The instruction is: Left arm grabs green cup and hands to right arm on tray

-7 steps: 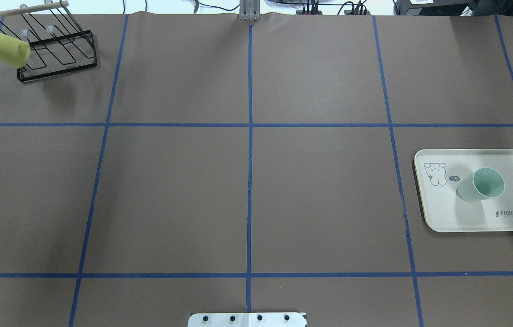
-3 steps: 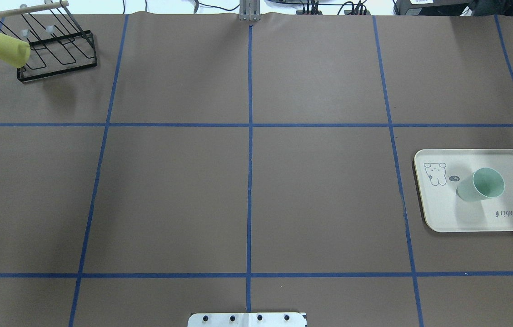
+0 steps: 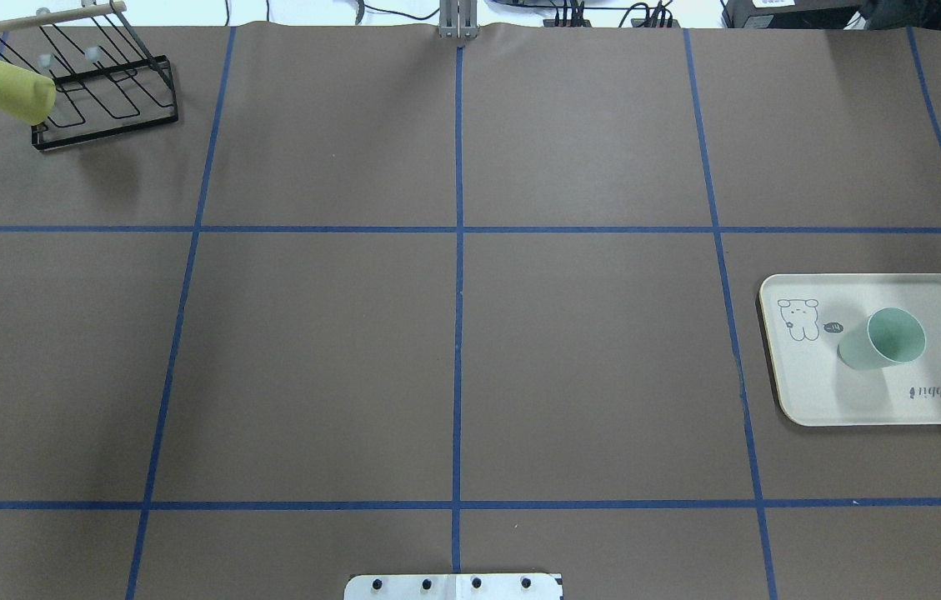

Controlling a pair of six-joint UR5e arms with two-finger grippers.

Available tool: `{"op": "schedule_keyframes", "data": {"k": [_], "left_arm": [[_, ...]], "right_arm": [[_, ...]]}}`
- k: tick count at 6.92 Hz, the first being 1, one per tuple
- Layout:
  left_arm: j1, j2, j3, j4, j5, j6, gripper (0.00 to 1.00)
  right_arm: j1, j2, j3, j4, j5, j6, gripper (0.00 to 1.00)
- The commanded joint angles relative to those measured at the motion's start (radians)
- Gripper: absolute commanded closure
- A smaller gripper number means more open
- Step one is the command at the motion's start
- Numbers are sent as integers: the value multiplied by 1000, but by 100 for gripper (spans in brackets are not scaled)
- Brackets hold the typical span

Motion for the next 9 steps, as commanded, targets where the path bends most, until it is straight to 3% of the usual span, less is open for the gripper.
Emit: {"op": "schedule_keyframes", "data": {"k": [1, 9], "left_arm": [[3, 7, 25, -6, 0, 1, 0], [4, 8, 37, -7, 0, 1, 0]], "right_arm": [[0, 1, -2, 1, 0, 3, 0], [0, 7, 4, 1, 0, 6, 0]]}}
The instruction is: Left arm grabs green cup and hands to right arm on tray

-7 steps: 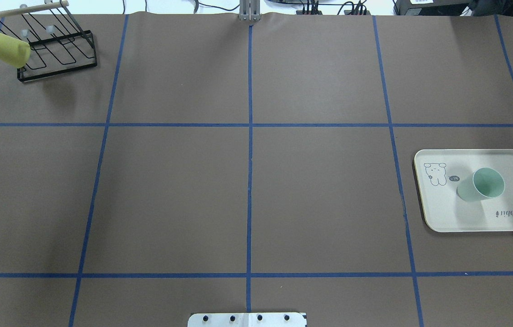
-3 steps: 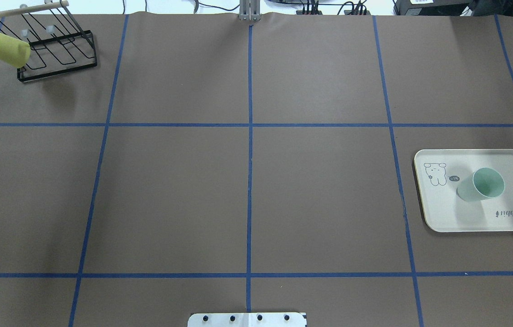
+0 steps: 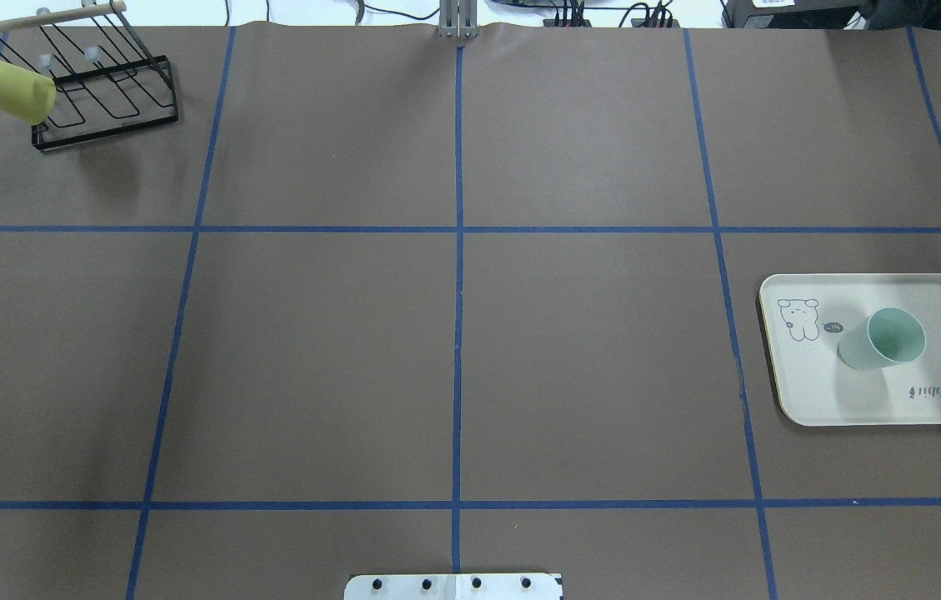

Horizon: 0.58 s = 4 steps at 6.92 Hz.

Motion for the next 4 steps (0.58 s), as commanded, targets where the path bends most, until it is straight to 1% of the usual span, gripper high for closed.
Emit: {"op": "schedule_keyframes", "data": {"k": [1, 4], "left_arm": [[0, 0, 1, 0, 0, 0, 0], [0, -3, 0, 0, 0, 0, 0]], "right_arm": [[0, 4, 1, 0, 0, 0, 0], [0, 4, 6, 0, 0, 0, 0]]}}
